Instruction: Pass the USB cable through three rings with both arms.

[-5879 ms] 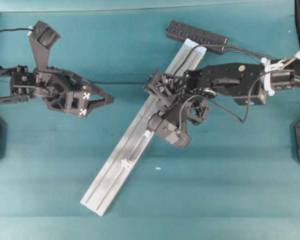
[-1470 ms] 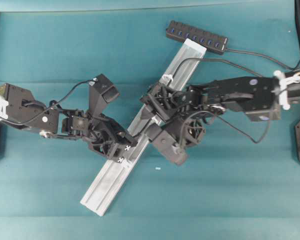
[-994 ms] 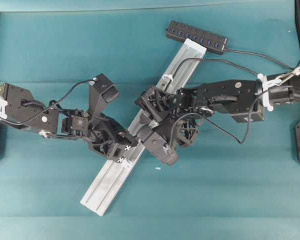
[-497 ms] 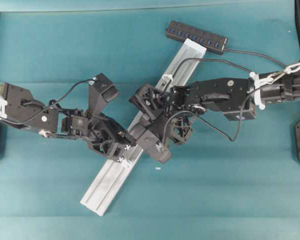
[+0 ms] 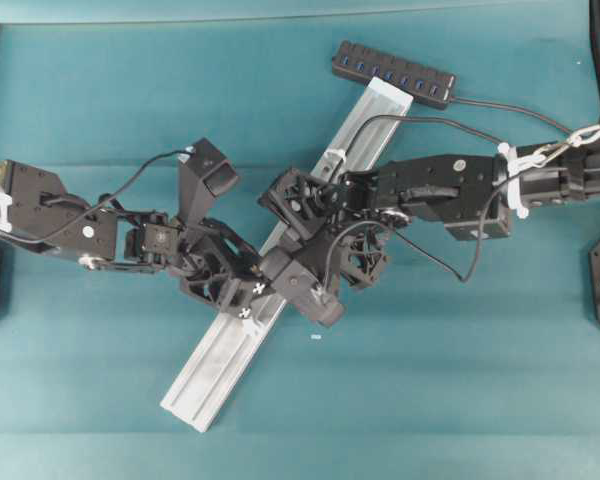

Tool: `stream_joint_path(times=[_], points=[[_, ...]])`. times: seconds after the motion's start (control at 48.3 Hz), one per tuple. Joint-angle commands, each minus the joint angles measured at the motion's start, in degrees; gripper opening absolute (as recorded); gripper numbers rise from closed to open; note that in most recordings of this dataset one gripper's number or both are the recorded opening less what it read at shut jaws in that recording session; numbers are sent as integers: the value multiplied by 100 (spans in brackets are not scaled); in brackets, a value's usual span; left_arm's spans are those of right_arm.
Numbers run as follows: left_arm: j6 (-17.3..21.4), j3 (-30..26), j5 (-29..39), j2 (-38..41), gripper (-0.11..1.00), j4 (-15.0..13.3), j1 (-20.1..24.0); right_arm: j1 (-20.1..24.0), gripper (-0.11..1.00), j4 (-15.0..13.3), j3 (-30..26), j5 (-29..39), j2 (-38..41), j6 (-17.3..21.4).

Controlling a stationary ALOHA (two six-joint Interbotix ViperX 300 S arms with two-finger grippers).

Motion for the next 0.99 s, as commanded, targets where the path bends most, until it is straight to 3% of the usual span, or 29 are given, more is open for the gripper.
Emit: stream_joint_path(times=[0.0, 0.083, 0.29, 0.476, 0.973], points=[[18, 35, 132, -439, 86, 26, -26, 62, 8, -18, -70, 9, -9, -26], [18, 237, 308, -738, 97, 26, -35, 132, 8, -18, -70, 18, -9, -26], [18, 809, 439, -1749, 95, 26, -220, 246, 8, -18, -44, 26, -9, -88], [-9, 1072, 967, -2470, 95, 26, -624, 264, 8, -18, -53, 26, 0, -123], [-18, 1160, 1160, -2628, 95, 26, -870, 316, 8, -18, -79, 18, 158, -114]])
